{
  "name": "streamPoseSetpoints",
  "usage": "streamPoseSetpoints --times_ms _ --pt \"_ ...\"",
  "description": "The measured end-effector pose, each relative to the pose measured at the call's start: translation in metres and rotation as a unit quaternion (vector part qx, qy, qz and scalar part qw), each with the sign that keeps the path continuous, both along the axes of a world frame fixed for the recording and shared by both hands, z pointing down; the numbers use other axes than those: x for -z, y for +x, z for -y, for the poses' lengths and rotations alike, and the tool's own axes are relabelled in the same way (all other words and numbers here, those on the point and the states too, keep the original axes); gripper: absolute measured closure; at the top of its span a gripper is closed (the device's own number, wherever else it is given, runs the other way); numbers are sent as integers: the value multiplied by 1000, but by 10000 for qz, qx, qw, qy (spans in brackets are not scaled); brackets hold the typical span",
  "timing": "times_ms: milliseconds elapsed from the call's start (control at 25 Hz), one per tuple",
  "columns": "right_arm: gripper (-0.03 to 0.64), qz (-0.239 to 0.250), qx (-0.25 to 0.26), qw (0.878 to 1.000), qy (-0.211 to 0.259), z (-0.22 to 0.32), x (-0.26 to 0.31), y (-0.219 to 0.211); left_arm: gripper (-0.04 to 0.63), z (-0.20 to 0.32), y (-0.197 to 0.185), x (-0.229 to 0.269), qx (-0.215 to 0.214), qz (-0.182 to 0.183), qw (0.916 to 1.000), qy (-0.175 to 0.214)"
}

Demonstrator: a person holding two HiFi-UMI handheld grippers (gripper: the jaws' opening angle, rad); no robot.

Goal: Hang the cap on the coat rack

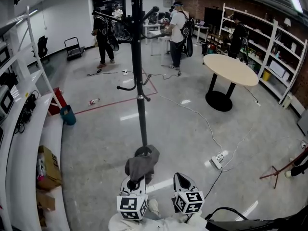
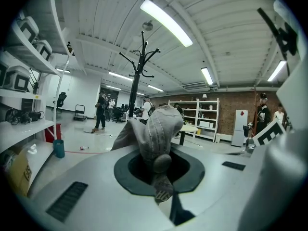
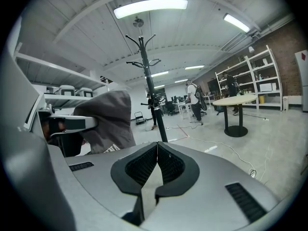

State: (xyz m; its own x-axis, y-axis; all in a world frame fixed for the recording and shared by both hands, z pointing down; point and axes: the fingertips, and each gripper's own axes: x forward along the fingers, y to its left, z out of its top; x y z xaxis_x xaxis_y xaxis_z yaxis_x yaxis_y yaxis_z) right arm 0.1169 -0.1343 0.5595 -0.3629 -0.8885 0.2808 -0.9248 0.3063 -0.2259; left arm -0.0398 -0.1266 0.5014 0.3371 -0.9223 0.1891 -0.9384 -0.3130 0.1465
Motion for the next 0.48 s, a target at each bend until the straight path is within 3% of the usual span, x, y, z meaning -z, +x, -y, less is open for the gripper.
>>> streamPoseSetpoints --times_ms 480 --pt "606 9 -26 10000 -32 70 2 -6 577 70 -10 5 17 -27 10000 75"
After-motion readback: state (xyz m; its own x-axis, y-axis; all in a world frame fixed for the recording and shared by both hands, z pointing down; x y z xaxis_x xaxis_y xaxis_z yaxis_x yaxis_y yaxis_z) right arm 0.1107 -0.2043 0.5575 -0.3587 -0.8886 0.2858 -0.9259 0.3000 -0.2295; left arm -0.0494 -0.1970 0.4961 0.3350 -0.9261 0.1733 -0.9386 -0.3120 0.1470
